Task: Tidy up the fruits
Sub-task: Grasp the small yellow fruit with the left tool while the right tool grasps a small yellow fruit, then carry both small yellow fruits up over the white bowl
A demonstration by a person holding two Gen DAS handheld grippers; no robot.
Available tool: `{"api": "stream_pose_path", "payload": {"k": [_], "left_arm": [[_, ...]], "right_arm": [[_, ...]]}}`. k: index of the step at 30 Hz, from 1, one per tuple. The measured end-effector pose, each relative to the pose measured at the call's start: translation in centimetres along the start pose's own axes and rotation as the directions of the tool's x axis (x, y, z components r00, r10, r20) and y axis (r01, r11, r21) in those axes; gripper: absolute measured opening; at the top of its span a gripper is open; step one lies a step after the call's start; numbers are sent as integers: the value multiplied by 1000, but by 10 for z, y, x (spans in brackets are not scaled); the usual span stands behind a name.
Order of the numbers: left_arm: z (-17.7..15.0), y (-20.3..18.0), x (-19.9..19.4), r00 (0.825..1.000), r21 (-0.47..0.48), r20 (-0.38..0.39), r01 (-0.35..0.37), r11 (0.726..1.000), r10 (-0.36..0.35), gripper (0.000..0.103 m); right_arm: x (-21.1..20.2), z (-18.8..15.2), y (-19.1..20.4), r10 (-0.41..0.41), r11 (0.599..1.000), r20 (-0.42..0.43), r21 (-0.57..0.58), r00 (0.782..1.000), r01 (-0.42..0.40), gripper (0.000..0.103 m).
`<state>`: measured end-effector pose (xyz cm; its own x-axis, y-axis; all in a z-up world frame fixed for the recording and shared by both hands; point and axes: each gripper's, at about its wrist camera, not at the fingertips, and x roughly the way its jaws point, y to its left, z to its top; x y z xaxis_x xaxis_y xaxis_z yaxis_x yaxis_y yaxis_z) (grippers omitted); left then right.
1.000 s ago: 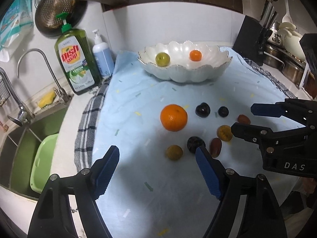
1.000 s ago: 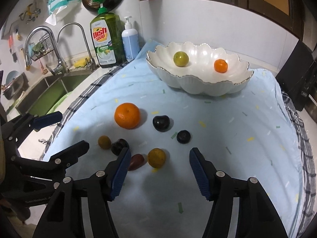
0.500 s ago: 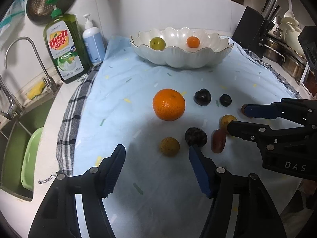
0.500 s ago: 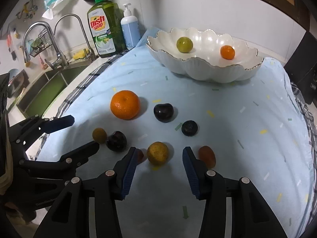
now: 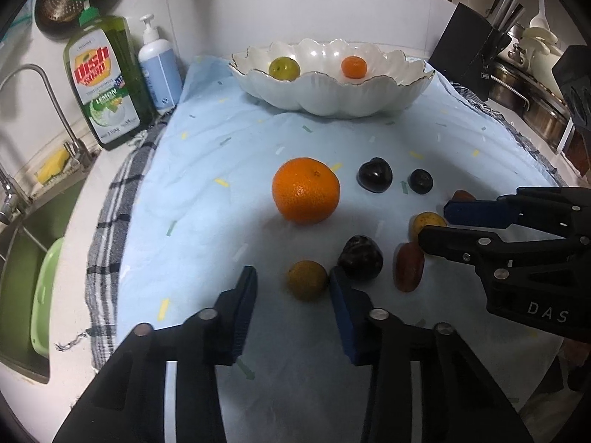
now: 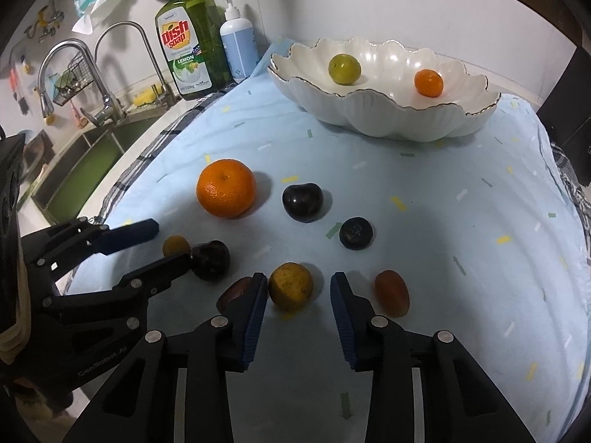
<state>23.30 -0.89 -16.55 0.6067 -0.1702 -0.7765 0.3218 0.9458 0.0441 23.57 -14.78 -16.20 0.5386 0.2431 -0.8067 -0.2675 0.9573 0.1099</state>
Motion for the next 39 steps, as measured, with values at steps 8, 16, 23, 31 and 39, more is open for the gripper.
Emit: {"api": "stream_pose_path", "payload": {"k": [8, 16, 23, 31, 39], "left_arm": [[0, -1, 2, 1000, -22, -9, 30, 999, -30, 24], [1, 3, -3, 1000, -50, 3, 12, 999, -12, 24], [6, 6, -16, 999, -74, 33, 10, 997, -7, 24], [14, 4, -35, 996, -69, 90, 1, 998, 5, 24], [25, 1, -57, 987, -64, 158, -6, 998, 16, 24]], "right_arm": [[3, 0, 3, 22, 1000, -7, -8, 1000, -22, 27], [-3, 2, 3, 18, 1000, 18, 4, 1000, -18, 27], [-14, 5, 2, 19, 1000, 48, 0, 999, -19, 27], [-34, 7, 4, 13, 1000, 101, -10, 995, -12, 27], [-60, 17, 0, 5, 1000, 173, 3, 985, -5, 27]]}}
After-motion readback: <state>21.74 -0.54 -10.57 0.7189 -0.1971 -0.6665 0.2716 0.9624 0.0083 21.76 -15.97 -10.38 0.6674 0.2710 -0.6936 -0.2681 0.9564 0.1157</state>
